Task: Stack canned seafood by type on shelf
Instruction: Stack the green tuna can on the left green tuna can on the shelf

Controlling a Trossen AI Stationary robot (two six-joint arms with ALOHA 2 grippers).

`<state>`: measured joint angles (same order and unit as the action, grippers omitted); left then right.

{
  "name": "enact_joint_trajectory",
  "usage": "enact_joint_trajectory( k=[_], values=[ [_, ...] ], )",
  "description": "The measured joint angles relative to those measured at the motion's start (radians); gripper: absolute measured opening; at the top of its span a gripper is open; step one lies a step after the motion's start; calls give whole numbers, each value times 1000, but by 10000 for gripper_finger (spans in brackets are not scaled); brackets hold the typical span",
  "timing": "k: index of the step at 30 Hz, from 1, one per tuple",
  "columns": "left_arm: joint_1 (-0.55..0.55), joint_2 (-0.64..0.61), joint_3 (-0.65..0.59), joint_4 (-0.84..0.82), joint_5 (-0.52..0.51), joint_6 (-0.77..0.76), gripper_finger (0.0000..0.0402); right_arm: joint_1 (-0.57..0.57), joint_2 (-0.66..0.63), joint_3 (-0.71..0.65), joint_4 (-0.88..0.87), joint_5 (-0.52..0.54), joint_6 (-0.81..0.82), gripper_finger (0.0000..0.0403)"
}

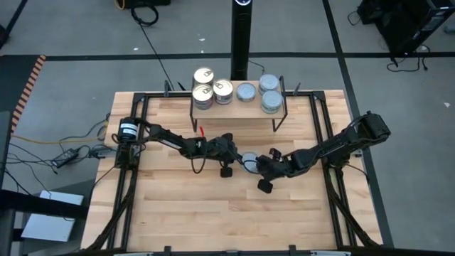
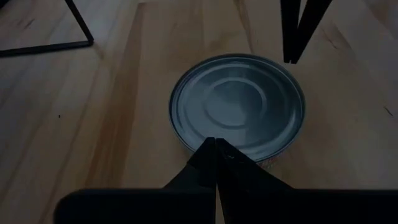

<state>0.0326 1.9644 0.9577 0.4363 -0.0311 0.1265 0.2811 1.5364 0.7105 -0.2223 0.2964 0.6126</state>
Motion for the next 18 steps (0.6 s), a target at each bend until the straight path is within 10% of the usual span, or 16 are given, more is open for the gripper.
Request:
enact_joint_trajectory(
  k=[18],
  values=[
    [0, 8, -16, -89, -39, 4, 6, 52, 0, 88, -197, 120, 142, 9]
  ],
)
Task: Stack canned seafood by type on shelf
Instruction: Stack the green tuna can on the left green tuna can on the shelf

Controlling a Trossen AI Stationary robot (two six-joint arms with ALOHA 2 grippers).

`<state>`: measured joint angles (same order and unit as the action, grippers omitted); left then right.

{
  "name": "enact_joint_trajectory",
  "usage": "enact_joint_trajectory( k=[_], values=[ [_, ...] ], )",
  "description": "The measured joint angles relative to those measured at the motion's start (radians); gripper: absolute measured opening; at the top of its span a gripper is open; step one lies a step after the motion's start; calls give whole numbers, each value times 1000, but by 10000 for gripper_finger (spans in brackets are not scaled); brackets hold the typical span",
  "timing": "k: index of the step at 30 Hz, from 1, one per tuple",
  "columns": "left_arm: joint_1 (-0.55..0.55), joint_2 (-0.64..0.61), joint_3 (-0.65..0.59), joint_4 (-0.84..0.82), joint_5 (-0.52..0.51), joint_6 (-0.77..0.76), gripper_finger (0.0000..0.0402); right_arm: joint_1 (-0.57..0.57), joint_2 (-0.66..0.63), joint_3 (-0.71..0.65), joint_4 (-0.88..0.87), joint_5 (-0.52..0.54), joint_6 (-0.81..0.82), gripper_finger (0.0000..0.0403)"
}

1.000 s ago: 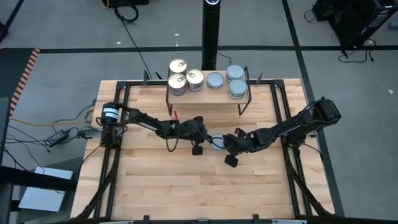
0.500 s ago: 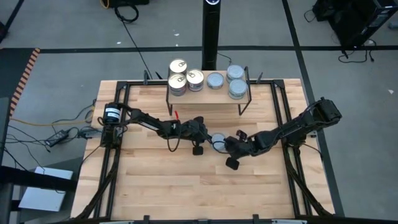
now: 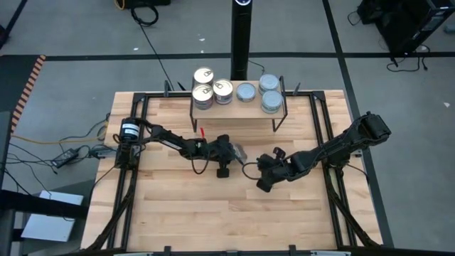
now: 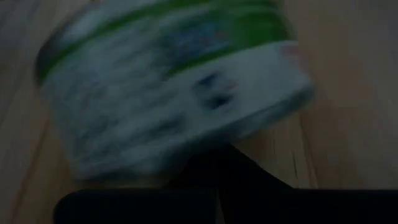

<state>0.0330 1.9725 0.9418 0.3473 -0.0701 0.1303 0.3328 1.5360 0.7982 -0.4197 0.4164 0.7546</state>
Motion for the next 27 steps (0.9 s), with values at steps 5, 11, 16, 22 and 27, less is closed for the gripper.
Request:
enact_joint_trajectory(
  k=[5, 11, 16, 22, 27],
  values=[
    [0, 0, 0, 11, -9, 1, 6, -9, 0, 0, 38, 72, 28, 9],
    [0, 0, 0, 20, -20, 2, 6, -59, 0, 0, 128, 214, -8, 20],
    [0, -1, 1, 27, -38, 4, 6, -95, 0, 0, 217, 217, -123, 80],
    [0, -2, 1, 49, -39, 20, 6, -98, 0, 0, 171, 222, -136, 193],
    [1, -2, 1, 68, -45, 18, 6, -120, 0, 0, -19, 222, -14, 218]
  ],
)
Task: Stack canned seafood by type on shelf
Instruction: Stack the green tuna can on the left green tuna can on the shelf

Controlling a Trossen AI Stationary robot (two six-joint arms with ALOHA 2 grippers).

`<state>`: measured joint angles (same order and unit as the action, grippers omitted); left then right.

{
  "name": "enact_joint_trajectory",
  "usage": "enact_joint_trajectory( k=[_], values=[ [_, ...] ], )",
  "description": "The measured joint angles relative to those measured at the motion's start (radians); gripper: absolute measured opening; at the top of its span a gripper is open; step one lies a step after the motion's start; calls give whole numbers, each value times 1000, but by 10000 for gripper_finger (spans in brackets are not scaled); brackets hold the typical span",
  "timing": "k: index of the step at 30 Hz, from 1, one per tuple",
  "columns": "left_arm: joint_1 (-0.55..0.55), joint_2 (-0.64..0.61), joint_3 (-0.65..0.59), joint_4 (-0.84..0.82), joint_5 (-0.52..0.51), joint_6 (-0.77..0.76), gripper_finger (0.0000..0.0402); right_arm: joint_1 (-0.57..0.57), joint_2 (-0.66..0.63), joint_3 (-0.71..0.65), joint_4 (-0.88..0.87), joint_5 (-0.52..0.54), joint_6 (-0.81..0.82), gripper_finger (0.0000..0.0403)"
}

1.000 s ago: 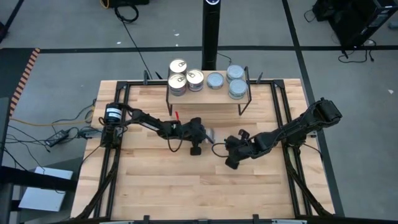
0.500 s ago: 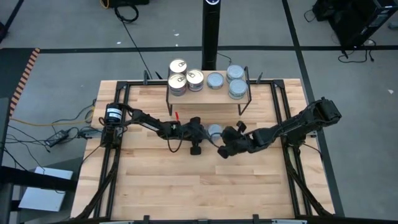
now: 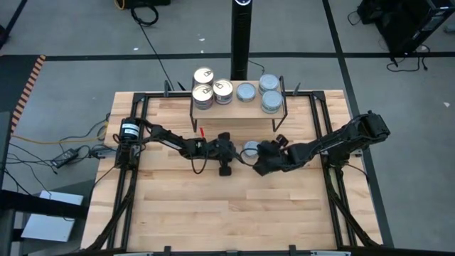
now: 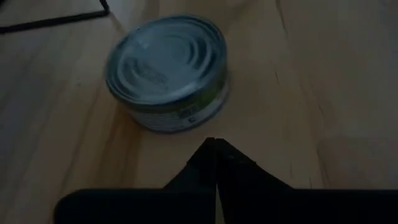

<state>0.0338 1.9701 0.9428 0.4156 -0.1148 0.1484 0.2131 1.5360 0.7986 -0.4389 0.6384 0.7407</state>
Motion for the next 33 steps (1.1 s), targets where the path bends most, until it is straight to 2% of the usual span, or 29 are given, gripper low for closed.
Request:
enact_joint_trajectory(
  k=[3, 9, 16, 20, 23, 26, 33],
  values=[
    [3, 0, 1, 8, -31, -3, 6, -7, 0, 0, -94, -2, 32, 170],
    [36, 0, 1, 8, -50, -49, 6, -56, 0, 0, -104, -9, -5, 19],
    [45, 0, 1, 12, -48, -52, 6, -143, 0, -57, 50, -78, -113, 15],
    [45, 0, 1, 13, -48, -52, 5, -154, -7, -79, 12, -25, -56, 9],
    [45, 0, 1, 17, -48, -52, 5, -156, -7, -89, 37, -40, -26, 12],
    [45, 0, 1, 29, -47, -52, 5, -175, 2, -133, 141, -121, -37, 9],
    [45, 0, 2, 54, -25, -52, 5, -185, 2, -228, 365, -174, -44, 8]
  ],
)
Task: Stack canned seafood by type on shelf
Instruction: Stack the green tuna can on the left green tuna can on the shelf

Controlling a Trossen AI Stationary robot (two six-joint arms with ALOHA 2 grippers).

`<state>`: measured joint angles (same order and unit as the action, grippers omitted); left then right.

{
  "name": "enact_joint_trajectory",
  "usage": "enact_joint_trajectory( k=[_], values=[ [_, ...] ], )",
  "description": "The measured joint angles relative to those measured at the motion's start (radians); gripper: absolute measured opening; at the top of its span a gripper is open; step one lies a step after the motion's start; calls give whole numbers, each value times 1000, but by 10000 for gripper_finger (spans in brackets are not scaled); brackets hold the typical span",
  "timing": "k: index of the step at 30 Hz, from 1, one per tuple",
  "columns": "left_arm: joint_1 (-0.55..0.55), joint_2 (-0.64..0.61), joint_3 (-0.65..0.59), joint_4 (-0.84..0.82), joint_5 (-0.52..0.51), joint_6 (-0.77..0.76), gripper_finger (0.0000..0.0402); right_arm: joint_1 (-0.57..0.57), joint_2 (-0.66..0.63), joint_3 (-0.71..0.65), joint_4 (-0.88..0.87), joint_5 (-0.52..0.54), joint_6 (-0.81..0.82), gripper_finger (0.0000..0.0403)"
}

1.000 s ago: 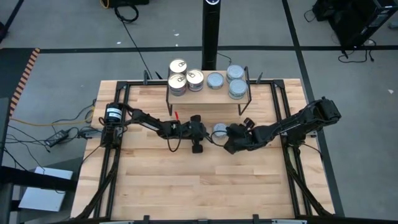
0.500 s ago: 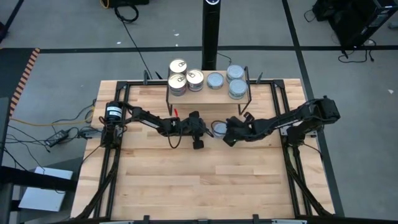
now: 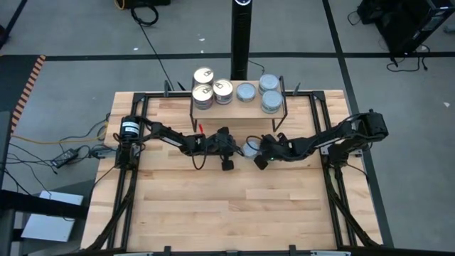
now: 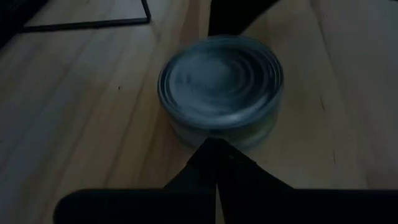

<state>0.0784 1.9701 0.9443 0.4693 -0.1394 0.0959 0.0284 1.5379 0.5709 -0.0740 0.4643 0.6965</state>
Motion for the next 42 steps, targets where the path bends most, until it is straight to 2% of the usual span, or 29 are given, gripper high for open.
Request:
enact_joint_trajectory(
  k=[4, 10, 16, 20, 25, 42],
  values=[
    [0, 0, 0, 29, 2, 0, 5, 2, 0, -21, 69, -24, 0, 8],
    [0, 0, 1, -4, 11, -7, 5, 3, 0, -24, 76, -37, -9, 8],
    [0, 2, 0, -53, -76, -26, 5, 3, 0, -24, 80, -41, -12, 8],
    [0, 2, 0, -48, -73, -26, 5, 3, 0, -24, 94, -46, -12, 8],
    [-3, 2, -2, -15, -17, -26, 5, 4, 0, -26, 121, -61, -19, 9],
    [-3, 1, 28, 31, -32, -20, 5, 23, 0, -27, 110, -88, -19, 9]
  ],
)
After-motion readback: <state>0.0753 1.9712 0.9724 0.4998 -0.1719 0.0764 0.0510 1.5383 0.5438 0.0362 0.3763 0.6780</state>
